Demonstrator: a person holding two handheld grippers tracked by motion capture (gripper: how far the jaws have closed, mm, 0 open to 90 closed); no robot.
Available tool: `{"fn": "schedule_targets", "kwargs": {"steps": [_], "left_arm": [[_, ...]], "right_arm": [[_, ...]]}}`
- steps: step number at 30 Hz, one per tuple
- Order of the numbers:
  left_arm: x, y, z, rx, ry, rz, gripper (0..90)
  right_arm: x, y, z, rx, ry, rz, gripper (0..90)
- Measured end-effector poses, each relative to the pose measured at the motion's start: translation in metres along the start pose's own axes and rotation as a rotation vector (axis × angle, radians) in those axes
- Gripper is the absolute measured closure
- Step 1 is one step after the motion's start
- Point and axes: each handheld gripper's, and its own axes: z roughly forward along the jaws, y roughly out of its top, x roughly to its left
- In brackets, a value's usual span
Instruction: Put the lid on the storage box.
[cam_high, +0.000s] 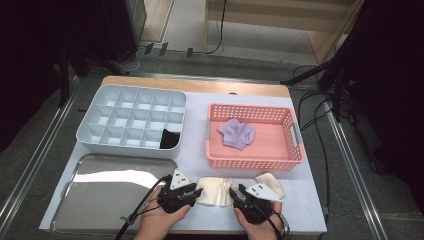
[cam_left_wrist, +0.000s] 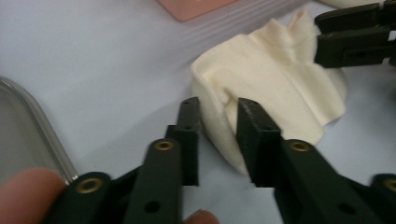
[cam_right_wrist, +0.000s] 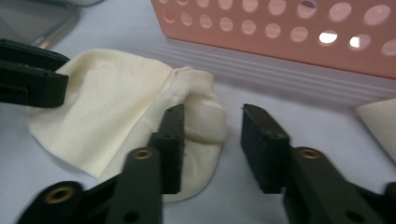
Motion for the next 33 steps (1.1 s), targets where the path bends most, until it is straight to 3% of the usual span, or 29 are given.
{"fn": "schedule_targets", "kwargs": {"steps": [2, 4, 10, 12, 14, 15, 17, 18, 19, 20, 21, 24, 25, 26, 28, 31, 33], "left_arm": [[0.002, 0.0, -0.002, -0.001, -0.002, -0.003, 82.8], [0.005, 0.0, -0.004, -0.004, 0.001, -0.009, 87.3], [0.013, -0.003, -0.006, -0.001, -0.033, -0.016, 88.7], [0.012, -0.002, -0.006, -0.001, -0.033, -0.02, 88.5], [0.013, -0.002, -0.005, -0.002, -0.054, -0.035, 86.6], [0.013, -0.002, -0.004, -0.005, -0.061, -0.042, 82.1], [0.014, -0.002, -0.005, -0.013, -0.089, -0.05, 72.4], [0.014, -0.002, -0.005, -0.013, -0.089, -0.05, 66.7], [0.013, -0.001, -0.007, -0.032, -0.095, -0.045, 63.0], [0.013, -0.001, -0.007, -0.032, -0.095, -0.045, 60.8], [0.012, 0.0, -0.008, -0.044, -0.101, -0.046, 59.4], [0.012, 0.0, -0.009, -0.058, -0.11, -0.04, 56.7], [0.013, 0.0, -0.01, -0.061, -0.117, -0.037, 54.5], [0.013, 0.0, -0.011, -0.065, -0.122, -0.038, 53.3], [0.015, 0.0, -0.015, -0.075, -0.137, -0.033, 52.9], [0.017, 0.0, -0.018, -0.082, -0.143, -0.032, 52.7], [0.018, 0.0, -0.02, -0.088, -0.142, -0.037, 52.6]], "right_arm": [[0.001, 0.0, -0.001, 0.006, -0.002, -0.007, 84.3], [-0.001, 0.001, -0.002, 0.016, -0.003, -0.001, 88.7], [-0.017, 0.005, -0.004, 0.007, -0.106, -0.004, 89.7], [-0.018, 0.005, -0.002, 0.01, -0.12, -0.018, 89.8], [-0.017, 0.006, -0.001, 0.008, -0.104, -0.025, 89.5], [-0.015, 0.006, -0.001, 0.002, -0.073, -0.024, 89.0], [-0.014, 0.006, -0.002, -0.009, -0.029, -0.032, 84.2], [-0.014, 0.006, -0.002, -0.009, -0.029, -0.032, 84.2], [-0.015, 0.007, -0.007, -0.043, -0.014, -0.021, 81.1], [-0.015, 0.007, -0.007, -0.043, -0.014, -0.021, 81.1], [-0.02, 0.01, -0.017, -0.091, -0.026, 0.002, 79.2], [-0.028, 0.011, -0.026, -0.121, -0.037, 0.025, 76.7], [-0.038, 0.011, -0.034, -0.15, -0.078, 0.045, 74.0], [-0.038, 0.011, -0.034, -0.15, -0.078, 0.045, 74.0], [-0.055, 0.008, -0.044, -0.189, -0.136, 0.092, 67.0], [-0.065, 0.006, -0.047, -0.189, -0.176, 0.116, 63.2], [-0.072, 0.002, -0.04, -0.147, -0.198, 0.124, 54.0]]}}
